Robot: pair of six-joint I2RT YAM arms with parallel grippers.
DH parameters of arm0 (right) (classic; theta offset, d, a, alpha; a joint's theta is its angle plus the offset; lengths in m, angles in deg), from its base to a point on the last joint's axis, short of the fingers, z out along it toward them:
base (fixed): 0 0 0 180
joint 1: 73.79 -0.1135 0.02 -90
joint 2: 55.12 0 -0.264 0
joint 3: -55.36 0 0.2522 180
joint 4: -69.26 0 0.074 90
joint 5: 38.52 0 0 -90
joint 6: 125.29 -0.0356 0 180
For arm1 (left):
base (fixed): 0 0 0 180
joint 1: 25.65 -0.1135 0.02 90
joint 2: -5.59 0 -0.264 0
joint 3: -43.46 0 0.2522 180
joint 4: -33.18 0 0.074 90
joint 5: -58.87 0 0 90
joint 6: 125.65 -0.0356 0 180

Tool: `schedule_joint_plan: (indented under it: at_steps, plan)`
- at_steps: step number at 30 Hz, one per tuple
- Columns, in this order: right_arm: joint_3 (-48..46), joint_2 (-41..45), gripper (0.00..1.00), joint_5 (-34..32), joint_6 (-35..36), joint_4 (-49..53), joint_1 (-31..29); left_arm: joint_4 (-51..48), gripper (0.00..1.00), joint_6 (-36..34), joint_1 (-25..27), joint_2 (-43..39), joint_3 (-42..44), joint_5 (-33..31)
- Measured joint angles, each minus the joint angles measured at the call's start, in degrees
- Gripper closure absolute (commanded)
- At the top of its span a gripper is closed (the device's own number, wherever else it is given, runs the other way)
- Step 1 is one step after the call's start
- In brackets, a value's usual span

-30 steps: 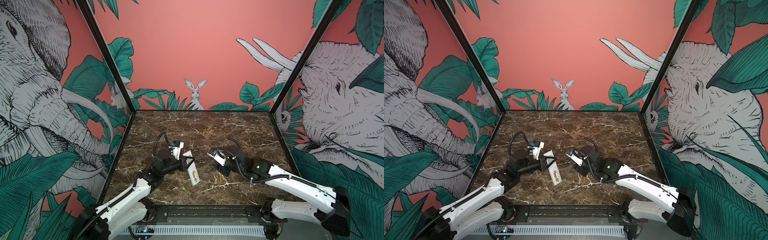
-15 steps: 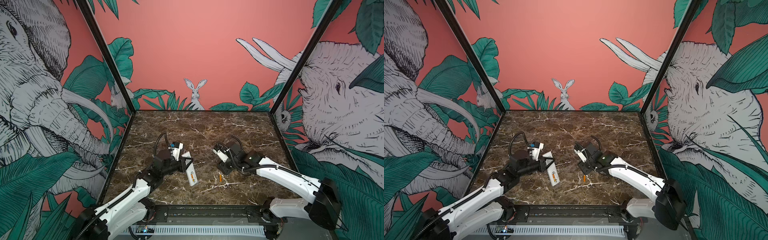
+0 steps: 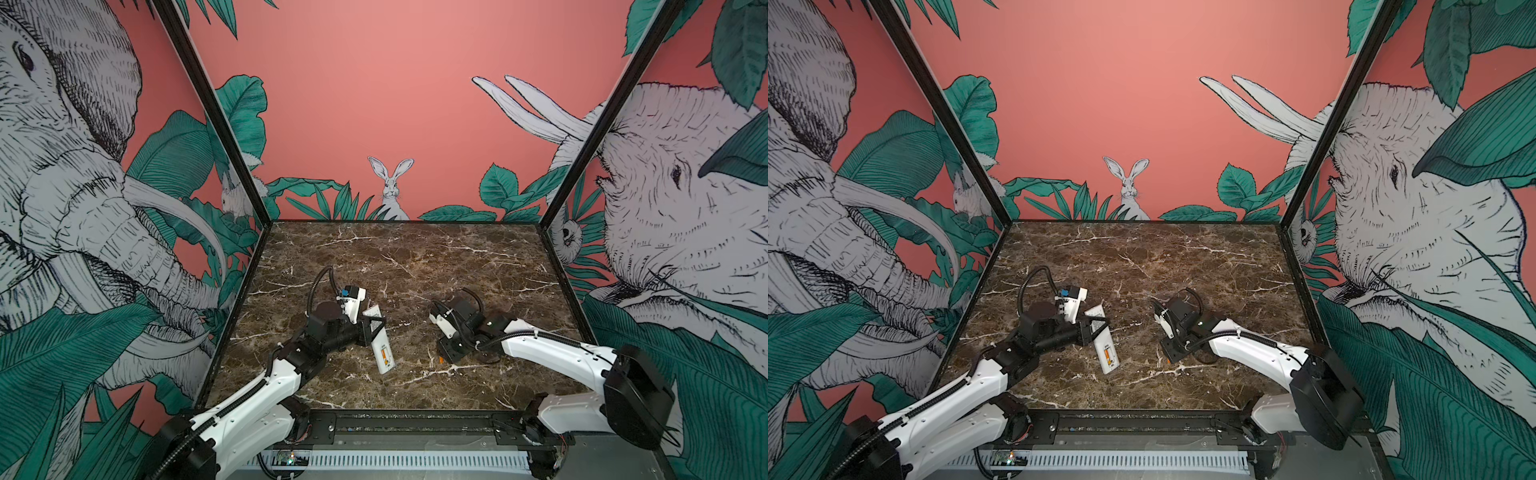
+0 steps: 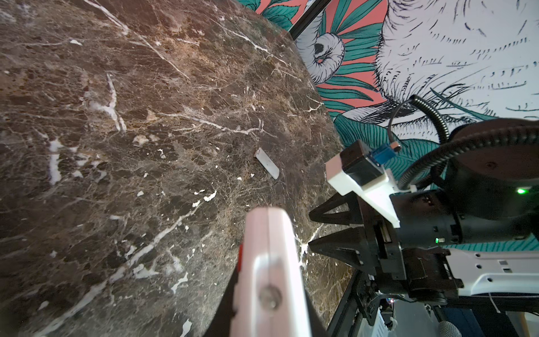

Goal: Load the batteries into the remote control
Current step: 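Raise the right gripper away from the remote toward the second battery, then lower the right gripper and close it on the second orange battery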

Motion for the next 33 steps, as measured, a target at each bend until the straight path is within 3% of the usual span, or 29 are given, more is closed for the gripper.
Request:
schedule_joint_plan:
  at_steps: [33]
  plan:
    - [-0.15, -8.68, 0.65, 1.95, 0.20, -2.99, 0.00, 2.45, 1.00, 0.57, -0.02, 1.66, 0.20, -0.50]
